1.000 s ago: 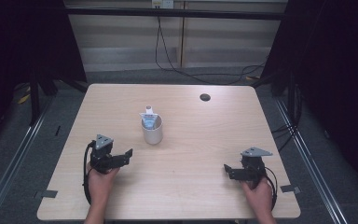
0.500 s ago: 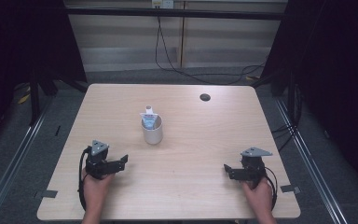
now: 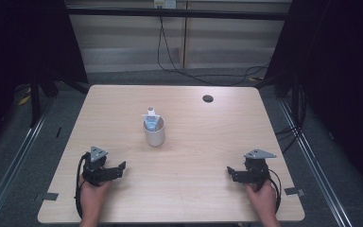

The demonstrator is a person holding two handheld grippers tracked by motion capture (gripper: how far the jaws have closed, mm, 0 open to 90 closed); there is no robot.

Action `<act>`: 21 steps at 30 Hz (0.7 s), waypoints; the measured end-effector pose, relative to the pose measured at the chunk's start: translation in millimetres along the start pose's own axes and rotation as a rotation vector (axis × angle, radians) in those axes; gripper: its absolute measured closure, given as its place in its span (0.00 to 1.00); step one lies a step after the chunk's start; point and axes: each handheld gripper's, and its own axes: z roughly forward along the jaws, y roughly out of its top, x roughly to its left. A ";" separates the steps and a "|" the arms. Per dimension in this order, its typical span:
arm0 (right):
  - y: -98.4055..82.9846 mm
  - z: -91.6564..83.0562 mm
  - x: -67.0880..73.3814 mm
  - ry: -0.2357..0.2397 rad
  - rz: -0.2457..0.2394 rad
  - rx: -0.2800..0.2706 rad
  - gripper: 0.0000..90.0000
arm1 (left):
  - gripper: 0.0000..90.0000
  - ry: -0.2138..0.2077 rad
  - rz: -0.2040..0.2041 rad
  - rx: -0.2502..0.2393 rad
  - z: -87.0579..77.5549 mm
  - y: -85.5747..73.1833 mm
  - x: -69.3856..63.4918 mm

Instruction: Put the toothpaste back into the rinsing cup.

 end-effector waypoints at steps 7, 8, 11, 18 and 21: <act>0.0 0.0 0.0 0.000 0.000 -0.001 0.14 | 0.17 0.002 0.007 0.016 -0.4 -5.7 2.6; 0.0 0.0 0.0 -0.001 0.000 0.000 0.14 | 0.17 0.006 0.014 0.018 -0.4 -6.2 2.6; 0.0 0.0 0.0 0.000 0.000 0.000 0.14 | 0.17 0.008 0.012 0.016 -0.1 -6.7 2.3; 0.0 0.0 0.0 0.000 -0.001 -0.001 0.14 | 0.14 -0.004 0.039 0.067 2.8 -5.9 1.3; 0.0 0.0 0.0 0.000 0.000 0.000 0.14 | 0.09 -0.012 0.035 0.082 4.4 -5.6 1.7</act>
